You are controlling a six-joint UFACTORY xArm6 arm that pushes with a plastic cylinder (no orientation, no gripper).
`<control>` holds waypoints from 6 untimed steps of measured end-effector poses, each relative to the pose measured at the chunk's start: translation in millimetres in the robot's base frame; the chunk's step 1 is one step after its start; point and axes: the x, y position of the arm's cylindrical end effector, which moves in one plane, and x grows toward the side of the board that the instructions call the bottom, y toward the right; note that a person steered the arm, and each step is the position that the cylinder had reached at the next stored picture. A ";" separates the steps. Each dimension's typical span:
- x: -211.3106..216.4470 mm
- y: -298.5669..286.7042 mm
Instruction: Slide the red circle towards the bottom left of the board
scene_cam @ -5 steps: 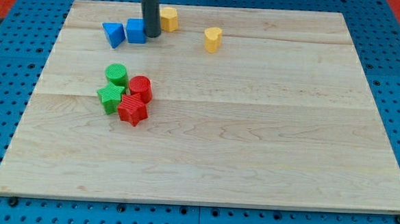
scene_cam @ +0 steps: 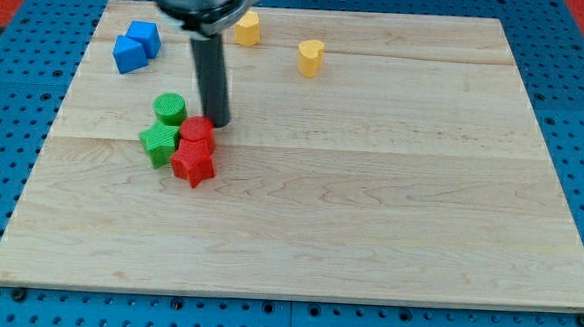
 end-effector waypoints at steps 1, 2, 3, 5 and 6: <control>10.1 -19.8; 16.5 -17.7; 48.1 -16.0; 71.6 -22.9; 71.7 -56.1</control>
